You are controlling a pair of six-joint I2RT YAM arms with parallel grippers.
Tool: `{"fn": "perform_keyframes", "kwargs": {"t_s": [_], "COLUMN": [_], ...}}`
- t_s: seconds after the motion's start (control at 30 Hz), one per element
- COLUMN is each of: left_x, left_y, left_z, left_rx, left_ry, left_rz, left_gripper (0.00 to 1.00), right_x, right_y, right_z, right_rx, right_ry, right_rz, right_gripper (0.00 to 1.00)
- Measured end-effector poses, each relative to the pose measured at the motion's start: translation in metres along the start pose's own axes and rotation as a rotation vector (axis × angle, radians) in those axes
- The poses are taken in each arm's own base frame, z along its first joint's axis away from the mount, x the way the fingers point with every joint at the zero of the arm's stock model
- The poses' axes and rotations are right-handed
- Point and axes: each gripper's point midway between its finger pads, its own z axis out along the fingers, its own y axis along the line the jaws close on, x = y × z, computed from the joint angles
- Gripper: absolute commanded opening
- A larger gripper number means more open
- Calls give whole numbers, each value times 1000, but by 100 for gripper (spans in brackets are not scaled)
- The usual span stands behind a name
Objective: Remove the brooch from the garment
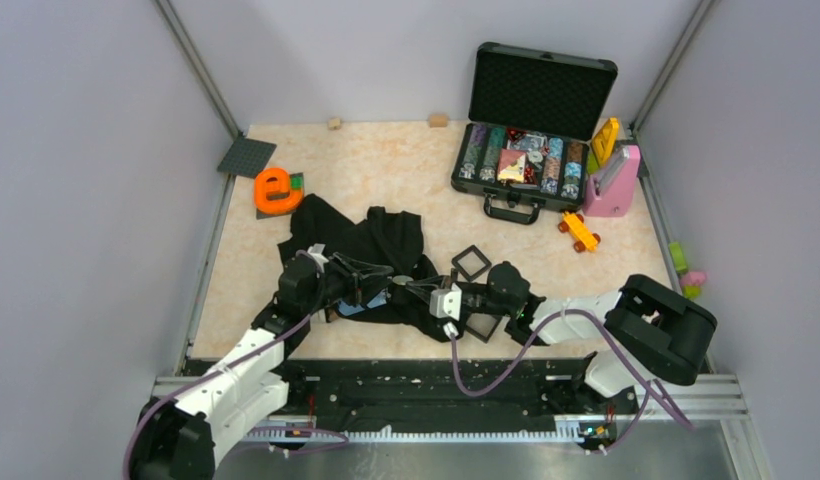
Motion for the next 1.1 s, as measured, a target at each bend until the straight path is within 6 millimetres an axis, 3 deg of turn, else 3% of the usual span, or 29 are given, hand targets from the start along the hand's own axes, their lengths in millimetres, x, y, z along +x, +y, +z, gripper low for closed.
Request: {"fn": "perform_keyframes", "kwargs": {"t_s": [0.27, 0.37, 0.5, 0.53, 0.6, 0.7, 0.73, 0.83, 1.0, 1.1], "left_x": [1, 2, 1, 1, 1, 2, 2, -1, -6, -4], "left_y": [-1, -1, 1, 2, 3, 4, 6, 3, -44, -60], "left_z": [1, 1, 3, 4, 5, 6, 6, 6, 1, -7], "left_rx": [5, 7, 0, -3, -6, -6, -10, -32, 35, 105], "left_ry": [9, 14, 19, 20, 24, 32, 32, 19, -44, -66], "left_rz": [3, 5, 3, 5, 9, 45, 82, 229, 605, 831], "left_gripper": [33, 24, 4, 0, 0, 0, 0, 0, 0, 0], "right_x": [-5, -6, -7, -7, -8, -8, -8, -10, -31, -41], "right_y": [-4, -2, 0, 0, 0, 0, 1, 0, -18, -31], "right_z": [4, 5, 6, 6, 7, 7, 7, 6, -5, -14], "right_rx": [2, -3, -9, -10, -11, -8, -5, 7, 67, 112], "right_ry": [-12, -14, -14, -15, -15, -14, -13, -13, -57, -78], "right_rz": [-8, -8, -12, -12, -10, 22, 43, 124, 312, 464], "right_gripper": [0, 0, 0, 6, 29, 46, 51, 54, 55, 56]}}
